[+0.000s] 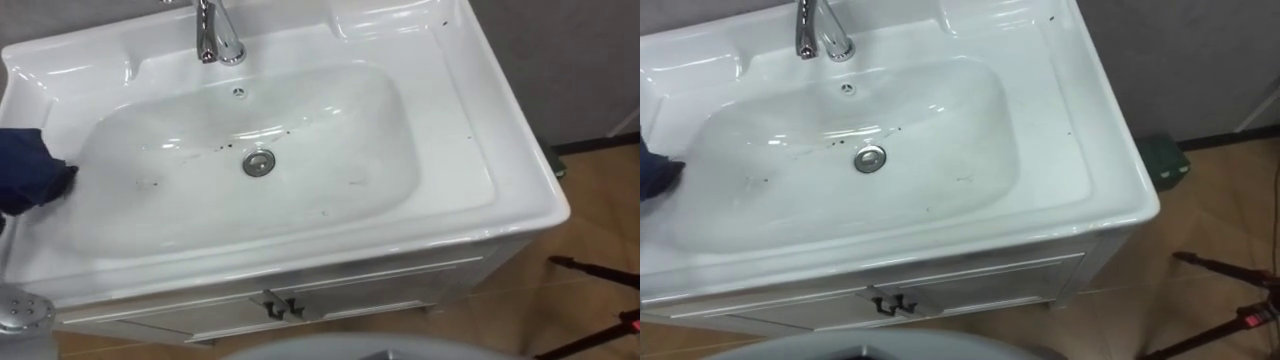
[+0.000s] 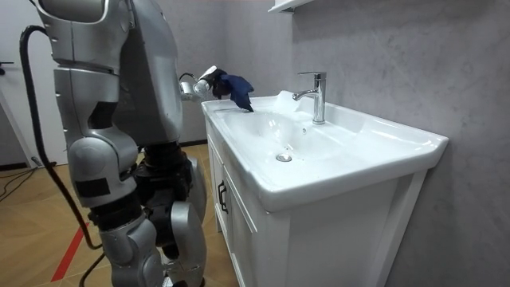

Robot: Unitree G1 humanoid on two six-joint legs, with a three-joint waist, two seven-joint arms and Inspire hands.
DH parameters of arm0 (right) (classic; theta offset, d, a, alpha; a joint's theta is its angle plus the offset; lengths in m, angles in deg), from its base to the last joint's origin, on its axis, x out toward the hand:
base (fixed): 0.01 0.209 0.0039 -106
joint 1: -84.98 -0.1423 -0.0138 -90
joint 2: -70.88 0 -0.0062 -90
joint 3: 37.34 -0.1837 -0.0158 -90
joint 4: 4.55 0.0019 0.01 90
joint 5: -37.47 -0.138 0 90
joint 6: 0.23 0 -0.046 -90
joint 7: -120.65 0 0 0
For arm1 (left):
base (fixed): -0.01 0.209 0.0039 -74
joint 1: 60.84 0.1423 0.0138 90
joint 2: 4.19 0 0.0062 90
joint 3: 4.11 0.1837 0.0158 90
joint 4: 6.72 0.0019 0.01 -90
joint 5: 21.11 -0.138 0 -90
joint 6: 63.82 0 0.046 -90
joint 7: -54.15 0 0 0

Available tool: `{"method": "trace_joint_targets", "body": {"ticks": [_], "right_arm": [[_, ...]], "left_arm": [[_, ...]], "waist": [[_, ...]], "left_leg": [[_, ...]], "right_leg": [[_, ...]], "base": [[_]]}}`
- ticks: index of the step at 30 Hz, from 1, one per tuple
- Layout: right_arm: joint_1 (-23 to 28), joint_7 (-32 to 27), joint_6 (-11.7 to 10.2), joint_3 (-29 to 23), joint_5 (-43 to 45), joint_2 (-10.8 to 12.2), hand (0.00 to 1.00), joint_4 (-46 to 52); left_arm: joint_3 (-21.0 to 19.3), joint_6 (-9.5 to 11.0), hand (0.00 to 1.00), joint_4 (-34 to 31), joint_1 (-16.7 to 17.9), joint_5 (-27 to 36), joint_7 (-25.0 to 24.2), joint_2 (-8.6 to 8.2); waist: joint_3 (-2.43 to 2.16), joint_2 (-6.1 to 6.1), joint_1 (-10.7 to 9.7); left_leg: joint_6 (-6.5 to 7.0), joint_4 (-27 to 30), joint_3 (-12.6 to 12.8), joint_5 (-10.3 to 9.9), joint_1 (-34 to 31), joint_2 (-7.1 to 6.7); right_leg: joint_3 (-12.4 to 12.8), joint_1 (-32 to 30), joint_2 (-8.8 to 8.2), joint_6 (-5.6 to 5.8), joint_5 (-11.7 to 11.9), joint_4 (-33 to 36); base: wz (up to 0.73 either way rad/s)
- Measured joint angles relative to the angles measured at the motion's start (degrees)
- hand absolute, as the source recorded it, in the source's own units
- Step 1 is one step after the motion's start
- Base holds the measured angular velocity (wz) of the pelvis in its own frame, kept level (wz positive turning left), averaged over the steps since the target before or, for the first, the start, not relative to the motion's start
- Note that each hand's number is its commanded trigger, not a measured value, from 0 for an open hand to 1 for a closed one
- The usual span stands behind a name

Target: Wipe basin

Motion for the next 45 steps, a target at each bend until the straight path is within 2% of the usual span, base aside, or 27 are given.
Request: {"method": "trace_joint_targets", "body": {"ticks": [9, 15, 16, 17, 24, 29, 37, 45], "right_arm": [[-0.1, 0.0, 1.2, -0.1, 4.8, 0.1, 0.0, 0.9], [1.1, -1.2, 1.6, -0.4, 5.3, 0.2, 0.0, 2.4], [1.2, -1.3, 2.0, -0.5, 5.7, 0.2, 0.0, 2.4], [1.3, -1.5, 2.2, -0.5, 6.0, 0.2, 0.0, 2.4], [1.7, -1.7, 2.5, -1.2, 6.2, 0.2, 0.0, 2.6], [1.7, -1.7, 2.5, -1.2, 6.2, 0.2, 0.0, 2.8], [1.6, -2.0, 2.5, -1.3, 6.7, 0.2, 0.0, 3.4], [1.7, -2.4, 2.4, -1.3, 6.7, 0.2, 0.0, 3.6]], "left_arm": [[-0.8, -0.3, 1.0, 0.0, 0.0, 0.4, 0.5, 0.93], [-0.9, -2.4, 1.0, 0.0, 0.5, 0.4, 0.5, 0.92], [-0.9, -2.5, 0.62, 0.0, 0.5, 0.4, 0.5, 0.92], [-0.9, -2.5, 0.0, 0.0, 0.5, 0.4, 0.5, 0.92], [-0.8, -2.7, 0.0, 0.1, 1.4, 0.4, 0.5, 0.92], [-0.8, -3.5, 0.0, 0.1, 1.7, 0.4, 0.5, 0.92], [-0.8, -3.5, 0.0, 0.1, 1.5, 0.3, 1.0, 0.93], [-0.8, -3.5, 0.0, -1.1, 1.5, 0.2, 1.4, 0.93]], "waist": [[0.11, 0.18, 0.7], [0.02, 0.17, 0.8], [0.03, 0.16, 0.8], [0.02, 0.16, 0.8], [0.01, -0.05, 0.8], [-0.05, 0.19, 0.7], [0.29, 0.57, 0.1], [0.17, 0.84, 0.2]], "left_leg": [[0.0, -0.3, -0.6, 0.0, 0.0, -0.19], [0.0, -0.3, -0.5, 0.0, 0.1, -0.2], [0.0, -0.3, -0.5, 0.0, 0.0, -0.2], [0.0, -0.3, -0.5, 0.0, 0.0, -0.2], [0.0, -0.2, -0.5, 0.0, 0.1, -0.2], [0.0, -0.2, -0.5, 0.0, 0.2, -0.2], [0.01, -0.1, -0.6, 0.0, 0.1, -0.24], [0.01, 0.0, -0.7, 0.0, 0.1, -0.23]], "right_leg": [[0.3, 0.0, -0.03, 0.22, 0.1, 0.0], [0.4, 0.0, -0.03, 0.23, 0.1, 0.0], [0.3, 0.0, -0.03, 0.23, 0.1, 0.0], [0.3, 0.1, -0.03, 0.23, 0.1, 0.0], [0.2, 0.1, -0.03, 0.24, 0.2, 0.0], [0.3, 0.2, -0.03, 0.28, 0.2, 0.1], [0.3, 0.0, -0.1, 0.39, 0.3, 0.0], [0.2, 0.0, -0.12, 0.39, 0.3, 0.1]], "base": [[-0.02], [0.0], [0.0], [0.0], [0.0], [0.0], [0.0], [0.0]]}}
